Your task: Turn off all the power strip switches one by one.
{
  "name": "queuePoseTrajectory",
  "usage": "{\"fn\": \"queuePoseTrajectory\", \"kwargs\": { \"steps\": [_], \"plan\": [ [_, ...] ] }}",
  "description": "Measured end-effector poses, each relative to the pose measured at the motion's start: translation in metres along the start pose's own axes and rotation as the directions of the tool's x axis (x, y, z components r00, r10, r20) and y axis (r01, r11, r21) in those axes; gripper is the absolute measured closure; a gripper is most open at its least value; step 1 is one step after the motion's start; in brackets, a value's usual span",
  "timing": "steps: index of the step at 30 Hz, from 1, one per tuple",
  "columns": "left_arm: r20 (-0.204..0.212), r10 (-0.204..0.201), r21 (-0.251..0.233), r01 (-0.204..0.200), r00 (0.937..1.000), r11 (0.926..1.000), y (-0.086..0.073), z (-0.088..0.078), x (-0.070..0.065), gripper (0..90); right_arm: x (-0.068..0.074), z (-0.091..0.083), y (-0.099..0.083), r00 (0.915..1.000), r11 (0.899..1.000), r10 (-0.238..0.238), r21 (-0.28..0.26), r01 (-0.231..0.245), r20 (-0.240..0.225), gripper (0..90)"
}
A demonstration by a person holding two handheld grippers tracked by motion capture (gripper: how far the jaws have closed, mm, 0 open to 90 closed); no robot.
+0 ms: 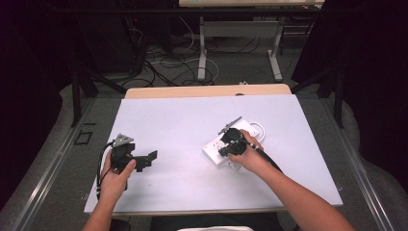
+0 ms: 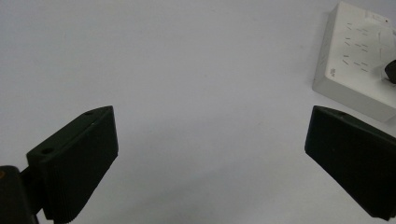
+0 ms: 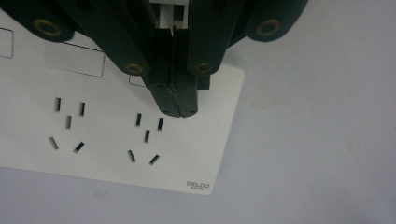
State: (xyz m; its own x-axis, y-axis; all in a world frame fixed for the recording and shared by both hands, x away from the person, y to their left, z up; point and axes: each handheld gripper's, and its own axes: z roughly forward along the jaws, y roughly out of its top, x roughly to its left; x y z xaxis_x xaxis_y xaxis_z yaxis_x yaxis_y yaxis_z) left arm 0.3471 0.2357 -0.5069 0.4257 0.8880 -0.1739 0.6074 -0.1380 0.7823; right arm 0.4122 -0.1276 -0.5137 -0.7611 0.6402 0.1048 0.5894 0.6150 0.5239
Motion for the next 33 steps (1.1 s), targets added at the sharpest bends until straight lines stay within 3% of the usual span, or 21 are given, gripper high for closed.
{"fn": "queuePoseTrajectory", "kwargs": {
  "steps": [19,20,33],
  "plan": [
    [-0.004,0.014,0.005,-0.014,0.9999,0.9999,0.0001,0.0003,0.0000,2.8,0.0017,0.0037,-0.0008,0.9999,1.000,-0.014,0.001,0.014,0.005,90.0],
    [-0.003,0.013,0.003,-0.013,0.9999,0.9999,0.0000,0.0001,0.0001,2.8,0.0013,0.0038,-0.0007,0.9995,1.000,-0.030,0.000,0.030,0.009,90.0],
    [-0.003,0.006,0.002,-0.006,1.0000,1.0000,-0.0007,-0.0001,0.0003,2.8,-0.0006,0.0017,-0.0042,1.0000,1.000,-0.003,-0.023,0.003,-0.004,86.6]
  ]
}}
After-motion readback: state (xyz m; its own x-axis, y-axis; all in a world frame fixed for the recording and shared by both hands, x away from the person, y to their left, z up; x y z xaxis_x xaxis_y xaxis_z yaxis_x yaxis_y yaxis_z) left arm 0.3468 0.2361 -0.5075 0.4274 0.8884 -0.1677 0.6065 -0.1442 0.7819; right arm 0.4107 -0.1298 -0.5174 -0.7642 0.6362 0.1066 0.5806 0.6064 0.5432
